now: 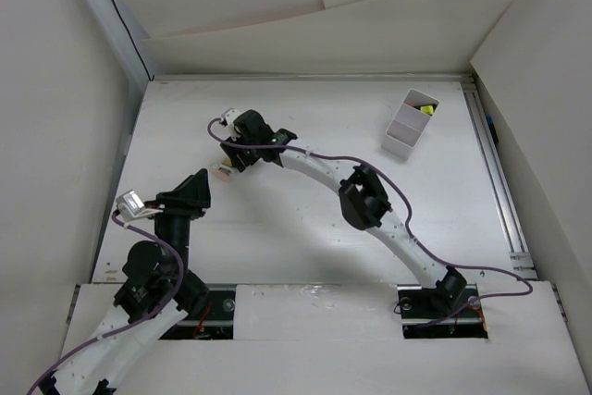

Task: Sort the stationery into containers
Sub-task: Pick up the stationery from the center of the board.

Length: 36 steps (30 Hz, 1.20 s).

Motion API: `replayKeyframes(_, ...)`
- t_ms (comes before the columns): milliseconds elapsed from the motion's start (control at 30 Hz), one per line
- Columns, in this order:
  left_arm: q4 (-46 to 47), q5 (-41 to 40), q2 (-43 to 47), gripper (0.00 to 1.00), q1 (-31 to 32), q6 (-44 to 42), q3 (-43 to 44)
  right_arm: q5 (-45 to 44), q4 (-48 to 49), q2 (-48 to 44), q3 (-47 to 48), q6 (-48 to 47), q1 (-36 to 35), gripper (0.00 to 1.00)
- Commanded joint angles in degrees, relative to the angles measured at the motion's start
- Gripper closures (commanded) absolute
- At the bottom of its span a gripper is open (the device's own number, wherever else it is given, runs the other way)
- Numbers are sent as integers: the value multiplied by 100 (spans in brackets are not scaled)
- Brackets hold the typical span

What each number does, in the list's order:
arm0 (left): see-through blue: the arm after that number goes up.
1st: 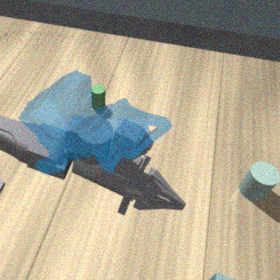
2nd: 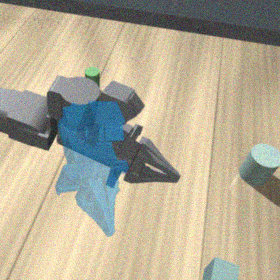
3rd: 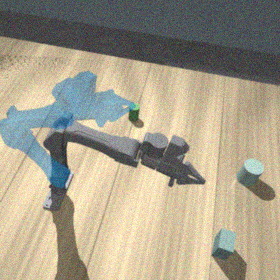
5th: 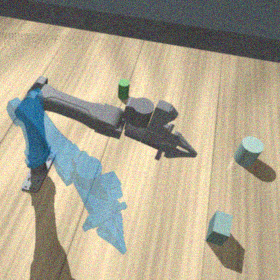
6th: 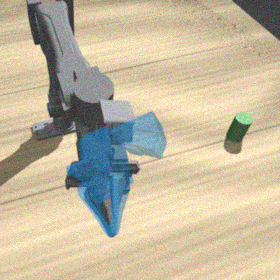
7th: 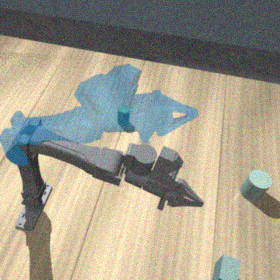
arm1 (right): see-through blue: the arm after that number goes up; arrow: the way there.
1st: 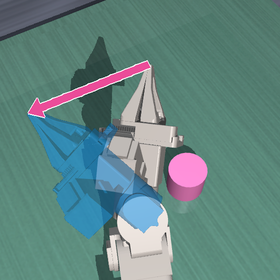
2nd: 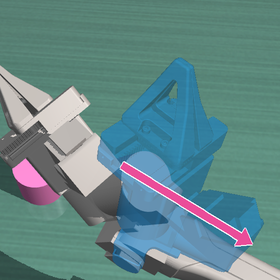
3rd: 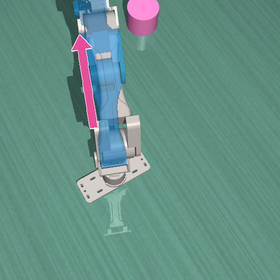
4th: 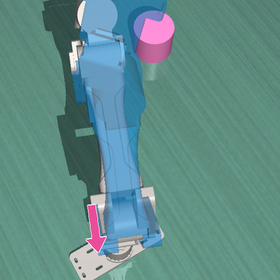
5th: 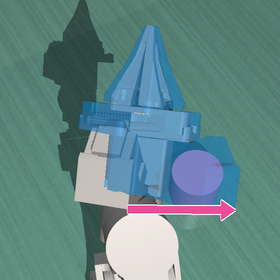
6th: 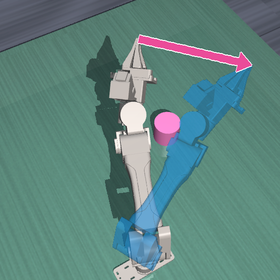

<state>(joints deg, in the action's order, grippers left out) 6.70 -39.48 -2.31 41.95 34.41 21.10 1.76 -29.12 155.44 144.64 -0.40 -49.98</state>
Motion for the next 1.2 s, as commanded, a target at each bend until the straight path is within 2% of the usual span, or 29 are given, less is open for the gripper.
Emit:
replayKeyframes(0, 68, 2, 72, 52, 23, -119, -54, -176, 381, -223, -277, 5, -108, 39)
replayKeyframes(400, 121, 142, -51, 52, 23, -172, -106, -747, 1690, -2165, -3465, 506, -109, 40)
replayKeyframes(700, 235, 362, -252, 52, 23, -241, -159, -748, 2534, -3774, -4979, 1419, 312, 41)
replayKeyframes(800, 394, 477, -481, 52, 23, -295, -159, -747, 2823, -4335, -5577, 1753, 594, 41)
replayKeyframes(933, 578, 1010, -1225, 51, 23, -505, -106, -993, 3123, -5109, -6271, 2184, 1015, 41)
replayKeyframes(1167, 745, 1565, -2527, 51, 23, -638, 333, -1977, 3255, -6244, -7194, 3010, 1973, 41)
